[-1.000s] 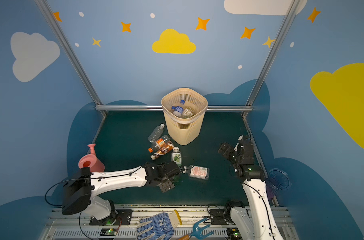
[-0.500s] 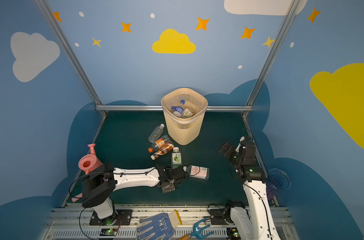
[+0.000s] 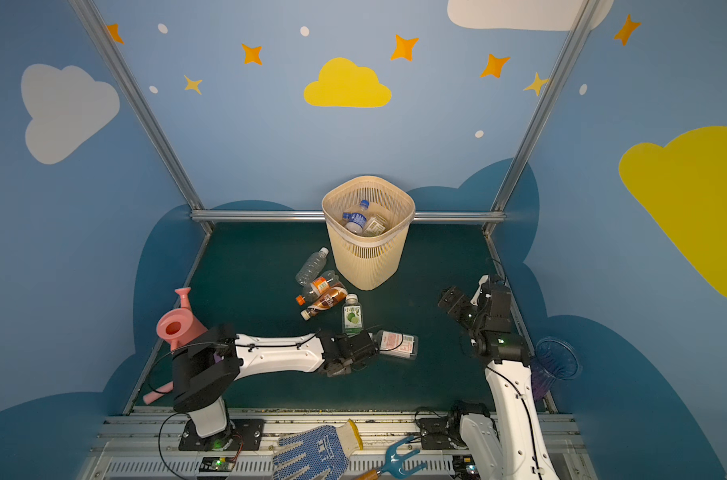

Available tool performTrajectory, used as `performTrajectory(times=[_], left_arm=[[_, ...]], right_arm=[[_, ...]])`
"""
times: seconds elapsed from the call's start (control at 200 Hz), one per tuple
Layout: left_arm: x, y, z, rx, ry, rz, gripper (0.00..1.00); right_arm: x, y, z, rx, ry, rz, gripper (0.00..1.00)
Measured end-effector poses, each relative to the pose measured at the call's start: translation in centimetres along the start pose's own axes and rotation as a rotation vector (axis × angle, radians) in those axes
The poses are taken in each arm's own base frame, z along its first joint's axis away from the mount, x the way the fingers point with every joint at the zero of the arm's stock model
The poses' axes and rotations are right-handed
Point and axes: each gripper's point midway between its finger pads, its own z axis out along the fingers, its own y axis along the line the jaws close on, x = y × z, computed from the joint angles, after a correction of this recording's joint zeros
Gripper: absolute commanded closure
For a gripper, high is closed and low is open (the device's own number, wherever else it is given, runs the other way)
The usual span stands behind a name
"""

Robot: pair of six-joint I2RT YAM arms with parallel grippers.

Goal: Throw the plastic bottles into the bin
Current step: 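Return the right arm while the left gripper grasps the crumpled green soda bottle, then lift the green soda bottle with the left gripper over the bin and release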

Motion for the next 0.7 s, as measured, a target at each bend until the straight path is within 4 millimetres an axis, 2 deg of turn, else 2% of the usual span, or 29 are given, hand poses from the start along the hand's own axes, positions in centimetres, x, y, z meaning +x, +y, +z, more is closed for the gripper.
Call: performTrajectory(times=[0.115,0.21,0.29,0.385,0.451,0.541,0.631,0.701], left_arm=[[0.6,-0.1,-0.7,0.016,-0.016,-0.017,0.46],[0.3,0.9,-2.5,0.012,-0.071,-0.060,0.47],[-0.2,2.9,-5.0,-0.015,-0.151,-0.117,0.48],[-0.6,6.7,-8.9,-0.079,-0.267,-0.212,0.50],[-0.7,10.8,-12.5,-0.147,-0.369,-0.303,0.54],[-0.4,18.0,-19.1,-0.278,-0.563,-0.475,0.55],[1.6,25.4,-27.7,-0.429,-0.822,-0.662,0.54],[4.0,29.8,-34.4,-0.540,-1.012,-0.773,0.54]], right_arm=[[0.0,0.0,0.0,-0.002,0.000,0.002,0.02],[0.0,0.0,0.0,-0.004,0.002,0.002,0.02],[0.1,0.0,0.2,-0.008,0.004,0.003,0.02],[0.2,0.0,0.5,-0.013,0.007,0.007,0.02],[0.4,-0.1,0.7,-0.014,0.016,0.013,0.02],[0.5,0.0,1.0,-0.024,0.027,0.018,0.02],[0.5,0.2,1.2,-0.037,0.031,0.018,0.02],[0.5,0.5,1.2,-0.050,0.033,0.016,0.02]])
